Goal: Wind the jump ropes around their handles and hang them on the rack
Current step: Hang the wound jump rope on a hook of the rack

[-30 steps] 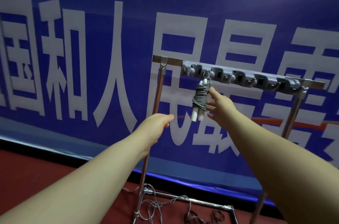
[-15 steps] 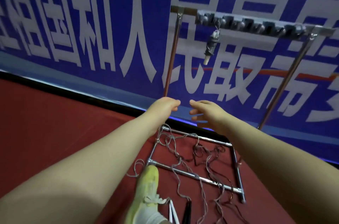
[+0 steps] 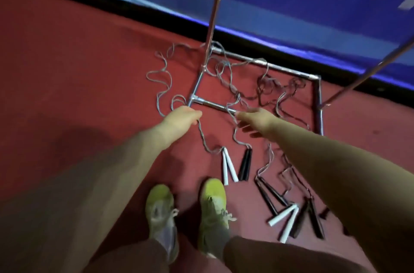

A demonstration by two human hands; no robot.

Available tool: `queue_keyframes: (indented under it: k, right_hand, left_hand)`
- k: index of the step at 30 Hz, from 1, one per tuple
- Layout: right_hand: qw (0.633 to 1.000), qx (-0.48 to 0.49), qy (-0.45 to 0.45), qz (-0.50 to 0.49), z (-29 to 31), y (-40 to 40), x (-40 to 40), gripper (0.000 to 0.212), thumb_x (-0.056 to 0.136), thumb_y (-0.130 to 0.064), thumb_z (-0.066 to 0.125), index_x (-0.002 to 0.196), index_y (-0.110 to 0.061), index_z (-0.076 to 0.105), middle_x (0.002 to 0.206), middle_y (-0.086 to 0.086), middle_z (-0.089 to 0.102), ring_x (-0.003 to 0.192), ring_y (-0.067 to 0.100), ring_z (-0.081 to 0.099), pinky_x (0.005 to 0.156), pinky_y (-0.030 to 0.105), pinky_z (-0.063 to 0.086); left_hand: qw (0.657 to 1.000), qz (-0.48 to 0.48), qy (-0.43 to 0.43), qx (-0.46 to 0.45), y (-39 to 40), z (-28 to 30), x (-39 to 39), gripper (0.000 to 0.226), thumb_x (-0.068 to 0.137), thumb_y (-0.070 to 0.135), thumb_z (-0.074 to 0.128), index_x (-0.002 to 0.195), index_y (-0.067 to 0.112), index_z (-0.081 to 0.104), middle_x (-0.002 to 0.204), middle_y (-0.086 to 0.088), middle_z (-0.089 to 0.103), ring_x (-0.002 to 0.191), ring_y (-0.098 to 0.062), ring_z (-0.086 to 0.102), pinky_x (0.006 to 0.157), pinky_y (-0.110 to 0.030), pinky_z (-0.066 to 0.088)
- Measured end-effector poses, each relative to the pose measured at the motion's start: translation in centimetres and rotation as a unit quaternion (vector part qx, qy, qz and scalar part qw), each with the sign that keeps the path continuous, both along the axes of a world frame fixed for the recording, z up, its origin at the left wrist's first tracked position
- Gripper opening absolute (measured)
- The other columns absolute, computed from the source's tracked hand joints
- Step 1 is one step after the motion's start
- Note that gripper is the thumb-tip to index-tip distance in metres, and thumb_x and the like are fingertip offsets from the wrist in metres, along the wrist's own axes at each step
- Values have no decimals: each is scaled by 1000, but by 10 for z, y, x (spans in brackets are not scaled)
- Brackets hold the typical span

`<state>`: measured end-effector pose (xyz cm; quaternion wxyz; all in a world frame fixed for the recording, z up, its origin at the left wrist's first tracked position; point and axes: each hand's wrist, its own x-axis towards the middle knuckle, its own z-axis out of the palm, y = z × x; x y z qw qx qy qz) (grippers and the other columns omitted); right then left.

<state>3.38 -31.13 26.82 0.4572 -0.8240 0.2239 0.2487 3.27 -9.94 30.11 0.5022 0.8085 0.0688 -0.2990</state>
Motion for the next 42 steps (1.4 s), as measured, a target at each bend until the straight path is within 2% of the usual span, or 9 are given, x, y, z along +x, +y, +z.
queue_keyframes:
  k: [6, 9, 13, 18, 21, 25, 32, 39, 42]
  right_hand:
    - [994, -83, 73, 2, -160, 5, 10, 39, 93, -41, 56, 98, -3, 63, 88, 13, 58, 75, 22, 49, 60, 28, 38]
    - [986, -139, 94, -9, -221, 3, 3, 49, 90, -34, 62, 121, 3, 57, 109, 19, 61, 100, 29, 58, 86, 31, 42]
    - [979, -178, 73, 70, -275, 11, 2, 74, 79, -17, 72, 145, -17, 38, 143, 20, 37, 129, 35, 41, 110, 34, 32]
    - [910, -315, 37, 268, -284, 12, 23, 43, 83, -27, 66, 125, -27, 60, 135, 11, 41, 125, 37, 40, 101, 41, 39]
    - [865, -349, 62, 355, -273, 6, 30, 32, 89, -31, 58, 118, -19, 63, 120, 14, 57, 112, 35, 54, 81, 33, 42]
    - [885, -272, 117, 359, -245, 5, 29, 32, 95, -28, 51, 109, -2, 64, 109, 20, 64, 101, 32, 60, 73, 27, 36]
    - [922, -184, 51, 338, -114, 13, 25, 23, 93, -16, 52, 92, -2, 70, 102, 16, 71, 83, 22, 60, 76, 29, 46]
    - [977, 15, -75, 200, 57, 41, 14, 28, 100, -19, 47, 75, -9, 54, 72, 9, 64, 53, 10, 63, 61, 25, 51]
    - [978, 118, -115, 129, 113, 53, 0, 26, 100, -20, 46, 76, -10, 50, 62, 7, 65, 48, 15, 64, 52, 25, 53]
  left_hand:
    - [992, 17, 121, 9, 8, -124, 27, 10, 98, 30, 46, 103, 21, 47, 104, -4, 56, 93, -17, 50, 61, -21, 32]
    - [991, -20, 134, 12, 6, -171, 34, 14, 97, 27, 48, 108, 17, 48, 102, -7, 57, 79, -12, 52, 51, -12, 41]
    - [986, -79, 147, 12, 9, -210, 29, 17, 97, 25, 50, 111, 16, 52, 95, -5, 59, 73, -8, 51, 38, -2, 33]
    - [985, -37, 164, -36, 23, -227, 23, 19, 96, 24, 51, 111, 12, 52, 90, -6, 60, 75, -9, 56, 49, -3, 42]
    - [981, -25, 180, -64, 29, -219, 25, 30, 96, 34, 47, 119, 15, 51, 108, -10, 62, 80, -11, 59, 60, -14, 48]
    - [980, -49, 190, -38, 32, -201, 28, 27, 94, 44, 46, 112, 25, 51, 113, -4, 63, 97, -18, 59, 89, -36, 39]
    - [982, -56, 170, -67, 24, -116, 11, 33, 95, 48, 40, 112, 23, 52, 116, -1, 59, 113, -21, 54, 98, -40, 35]
    - [989, 20, -26, -148, 18, 10, -15, 30, 98, 39, 38, 117, 23, 54, 120, 7, 54, 99, 2, 53, 107, -25, 33]
    - [979, -16, -42, -201, 26, 46, -30, 42, 101, 34, 30, 122, 9, 56, 119, 2, 59, 86, 1, 58, 72, 3, 40]
